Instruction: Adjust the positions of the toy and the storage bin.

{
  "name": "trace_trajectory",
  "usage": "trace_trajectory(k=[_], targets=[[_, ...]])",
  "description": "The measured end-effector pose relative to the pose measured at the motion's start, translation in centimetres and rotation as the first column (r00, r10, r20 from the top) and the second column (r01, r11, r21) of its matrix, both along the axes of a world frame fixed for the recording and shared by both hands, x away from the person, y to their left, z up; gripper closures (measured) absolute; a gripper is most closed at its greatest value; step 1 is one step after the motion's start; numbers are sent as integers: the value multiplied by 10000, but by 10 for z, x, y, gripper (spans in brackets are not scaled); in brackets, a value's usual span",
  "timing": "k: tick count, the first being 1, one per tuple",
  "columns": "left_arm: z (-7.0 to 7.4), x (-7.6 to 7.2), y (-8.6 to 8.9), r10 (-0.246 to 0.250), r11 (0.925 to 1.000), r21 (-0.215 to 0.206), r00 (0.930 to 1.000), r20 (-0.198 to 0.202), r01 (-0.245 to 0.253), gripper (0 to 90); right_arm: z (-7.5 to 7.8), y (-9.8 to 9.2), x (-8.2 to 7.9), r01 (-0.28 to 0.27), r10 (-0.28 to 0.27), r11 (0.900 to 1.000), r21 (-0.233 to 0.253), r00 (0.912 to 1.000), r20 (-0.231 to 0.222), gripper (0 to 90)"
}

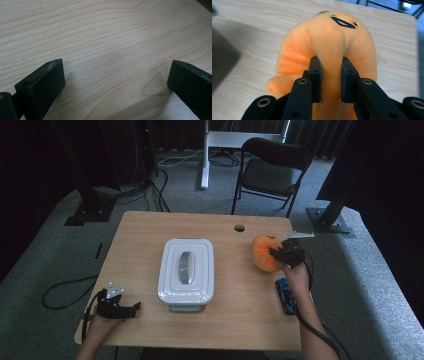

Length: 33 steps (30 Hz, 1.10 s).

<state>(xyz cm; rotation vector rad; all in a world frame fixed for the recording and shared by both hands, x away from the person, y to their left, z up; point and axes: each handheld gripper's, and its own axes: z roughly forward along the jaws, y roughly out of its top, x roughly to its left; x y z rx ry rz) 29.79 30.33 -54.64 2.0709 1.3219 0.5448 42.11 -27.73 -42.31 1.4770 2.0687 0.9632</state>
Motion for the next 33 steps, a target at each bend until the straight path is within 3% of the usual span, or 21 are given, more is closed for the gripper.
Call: trace_trajectory(k=[7,15,19,23,24,29,33], targets=[[0,0,0,1,10000,-1,10000,0,-1,17,-1,-24,13,595,-596,9982,-42,9981,-163,746],[0,0,0,1,10000,-1,10000,2,-1,17,-7,-49,28,1405,-1404,9901,16,9898,-243,744],[0,0,0,15,10000,5,10000,1,-15,17,-16,-55,32,1636,-1638,9865,-86,9859,-333,735],[0,0,0,21,10000,5,10000,0,-21,17,-39,-56,32,1598,-1629,9863,-419,9828,-872,716],[0,0,0,21,10000,5,10000,0,-21,17,-42,-56,30,1526,-1543,9879,-276,9851,-760,711],[0,0,0,16,10000,0,10000,1,-16,17,-39,-55,24,1423,-1442,9893,-310,9867,-750,542],[0,-1,-1,90,10000,-22,10000,-12,-90,16,-34,-57,19,1392,-1389,9903,-4,9878,-700,373]])
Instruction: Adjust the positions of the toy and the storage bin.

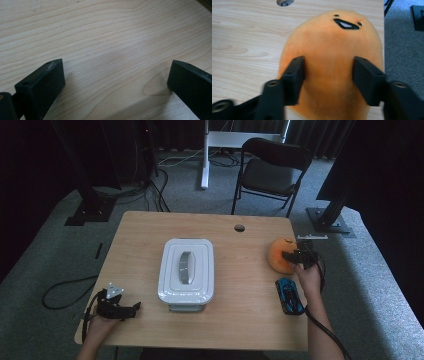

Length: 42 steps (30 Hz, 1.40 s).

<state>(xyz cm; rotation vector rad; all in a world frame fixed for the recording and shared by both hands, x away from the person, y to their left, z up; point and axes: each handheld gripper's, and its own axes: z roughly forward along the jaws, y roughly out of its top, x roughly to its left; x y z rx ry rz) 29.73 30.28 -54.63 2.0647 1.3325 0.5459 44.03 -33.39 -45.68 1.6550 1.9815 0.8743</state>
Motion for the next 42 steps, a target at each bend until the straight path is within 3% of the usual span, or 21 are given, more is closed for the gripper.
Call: trace_trajectory(k=[4,6,8,11,14,15,20,23,25,30,31,32,34,38,40,42], targets=[[0,1,0,222,9998,-17,9998,-18,-222,16,5,0,-5,-315,314,9994,137,9995,7,221],[2,3,0,261,9996,-90,9995,-160,-263,15,7,2,-8,-726,726,9974,33,9974,-27,112],[3,3,0,318,9993,-169,9994,-147,-321,15,10,7,-12,-852,853,9961,-225,9963,47,124],[9,7,1,534,9972,-539,9985,110,-527,15,15,15,-18,-1026,1027,9947,-43,9938,432,124],[12,9,1,695,9959,-604,9973,228,-680,16,19,22,-22,-1038,1033,9946,22,9914,809,123],[15,11,1,750,9949,-702,9966,349,-724,16,23,30,-27,-1244,1219,9922,118,9842,1282,123],[17,19,1,929,9932,-751,9941,566,-885,16,25,57,-38,-1968,1864,9795,425,9663,1774,124],[17,23,0,993,9931,-688,9930,638,-949,15,21,70,-42,-2152,2042,9758,394,9606,1884,124],[18,29,-4,941,9941,-609,9932,689,-900,16,8,94,-48,-2246,2145,9740,300,9565,1978,124],[19,43,-17,678,9966,-526,9951,723,-641,15,-23,136,-48,-2649,2561,9633,439,9555,1466,124],[19,43,-17,678,9966,-526,9951,723,-641,15,-23,136,-48,-2649,2561,9633,439,9555,1466,124],[19,47,-22,536,9975,-491,9958,739,-500,15,-33,150,-46,-2931,2843,9545,556,9501,1287,124],[19,52,-27,413,9979,-533,9964,739,-374,15,-40,163,-44,-3038,2979,9517,433,9485,1078,124],[19,59,-35,356,9975,-638,9963,783,-306,15,-49,183,-44,-3241,3173,9447,497,9418,1109,123],[17,61,-40,311,9977,-617,9969,729,-266,15,-53,189,-43,-3396,3304,9372,799,9375,1097,123],[16,64,-45,153,9983,-567,9976,670,-115,15,-56,195,-42,-3415,3320,9357,887,9373,1062,123]])
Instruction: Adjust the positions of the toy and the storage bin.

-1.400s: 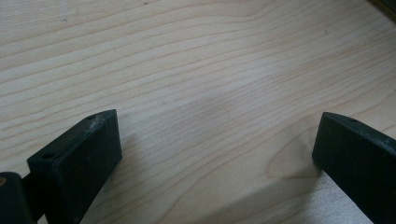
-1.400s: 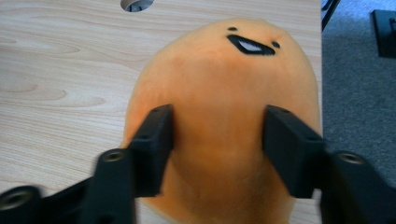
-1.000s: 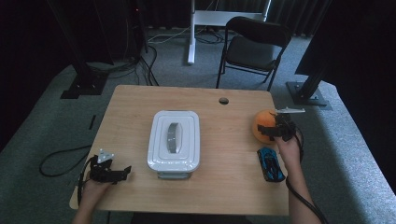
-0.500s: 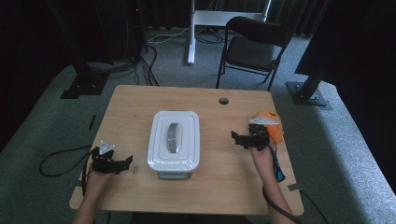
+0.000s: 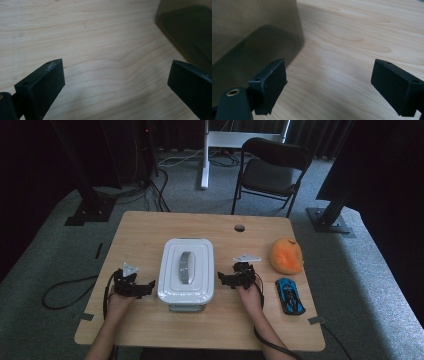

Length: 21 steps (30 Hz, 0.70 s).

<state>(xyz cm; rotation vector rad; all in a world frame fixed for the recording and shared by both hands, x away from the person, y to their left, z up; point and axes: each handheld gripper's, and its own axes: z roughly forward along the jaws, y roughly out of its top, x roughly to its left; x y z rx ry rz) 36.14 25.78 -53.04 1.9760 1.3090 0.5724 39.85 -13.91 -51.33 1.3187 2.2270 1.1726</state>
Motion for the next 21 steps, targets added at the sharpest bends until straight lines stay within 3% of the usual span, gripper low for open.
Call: trace_trajectory(k=[12,17,18,21], targets=[[8,3,-35,-680,9976,121,9974,226,678,16,-1,12,1,-569,562,9969,-539,9983,-149,123],[10,1,-45,-832,9965,139,9962,273,829,15,-1,11,3,-962,954,9951,-247,9950,-302,123],[10,-1,-50,-861,9958,330,9958,326,850,16,-1,12,4,-950,934,9931,-692,9953,-268,131],[10,-2,-53,-858,9958,360,9958,321,847,16,-2,11,6,-987,957,9912,-886,9947,-376,135]])
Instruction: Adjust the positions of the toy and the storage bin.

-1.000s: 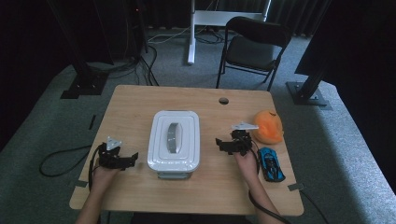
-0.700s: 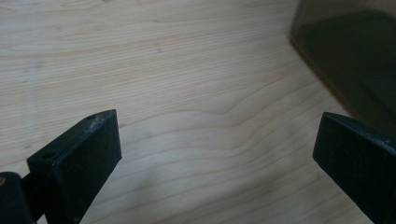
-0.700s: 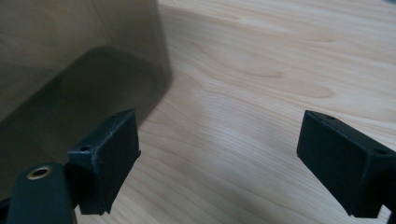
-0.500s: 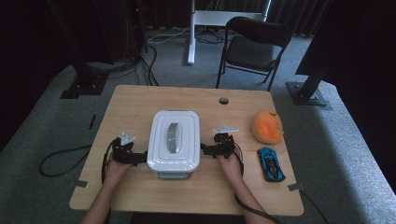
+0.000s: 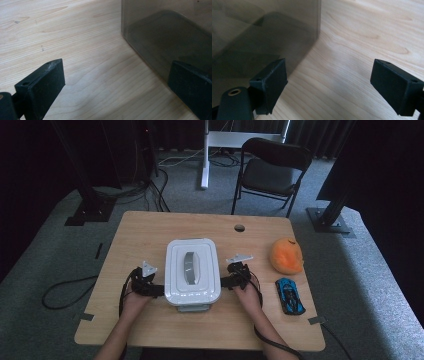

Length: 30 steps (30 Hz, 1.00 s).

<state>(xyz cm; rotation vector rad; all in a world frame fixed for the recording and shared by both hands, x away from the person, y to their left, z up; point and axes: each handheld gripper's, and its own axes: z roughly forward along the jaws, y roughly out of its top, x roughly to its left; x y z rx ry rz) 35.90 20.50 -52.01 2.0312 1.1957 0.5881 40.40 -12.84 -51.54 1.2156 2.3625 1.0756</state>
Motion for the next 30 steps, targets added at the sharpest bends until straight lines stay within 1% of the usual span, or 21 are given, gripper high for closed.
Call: trace_trajectory(k=[1,2,3,4,5,6,7,8,10,12,13,14,15,17,18,23,25,28,30], targets=[[0,0,-1,91,10000,-29,10000,-2,-91,16,-1,-3,1,-157,157,9999,44,9999,24,140],[-1,-1,-2,139,9999,-44,9999,-28,-139,16,-1,-3,1,-157,157,9999,44,9999,24,140],[-1,-1,-3,199,9998,-19,9998,-55,-199,16,-1,-4,3,-349,351,9993,151,9993,-160,160],[-1,-1,-3,196,9998,-23,9998,-75,-197,16,-1,-5,5,-476,477,9988,80,9987,-190,160],[-1,-1,-4,169,9999,-13,9998,-97,-169,16,-2,-5,7,-559,559,9984,10,9978,-352,160],[-1,-1,-4,169,9999,-13,9998,-97,-169,16,-3,-5,9,-585,582,9983,-48,9972,-476,160],[0,-2,-8,58,10000,25,9999,-122,-58,16,-4,-7,9,-518,516,9987,-26,9974,-507,160],[0,-2,-8,58,10000,25,9999,-122,-58,16,-4,-7,9,-518,516,9987,-26,9974,-507,160],[0,-4,-14,-183,9998,-34,9996,-208,183,16,-6,-11,10,-433,428,9990,-81,9976,-541,163],[0,-5,-16,-245,9997,-49,9995,-213,244,16,-6,-14,10,-425,421,9991,-65,9978,-505,163],[0,-6,-19,-309,9995,-45,9993,-225,308,16,-7,-20,10,-498,500,9987,39,9977,-449,179],[0,-6,-21,-336,9994,-74,9992,-235,335,16,-7,-20,10,-498,500,9987,39,9977,-449,179],[0,-8,-26,-347,9994,-74,9992,-216,346,16,-8,-25,10,-494,497,9987,90,9982,-334,179],[0,-8,-28,-342,9994,-80,9992,-223,340,16,-8,-27,11,-439,441,9990,80,9985,-315,181],[1,-9,-31,-338,9994,73,9993,-139,339,16,-8,-29,11,-444,448,9989,123,9985,-315,188],[2,-10,-35,-374,9992,129,9992,-146,376,16,-8,-32,12,-499,505,9986,164,9982,-333,194],[3,-10,-37,-362,9991,200,9992,-143,365,17,-8,-33,12,-512,517,9985,186,9983,-265,196],[4,-13,-40,-372,9985,408,9993,16,371,17,-8,-34,11,-540,544,9984,192,9983,-192,208],[6,-14,-41,-421,9980,469,9991,54,418,17,-9,-34,11,-601,605,9979,262,9980,-169,213]])
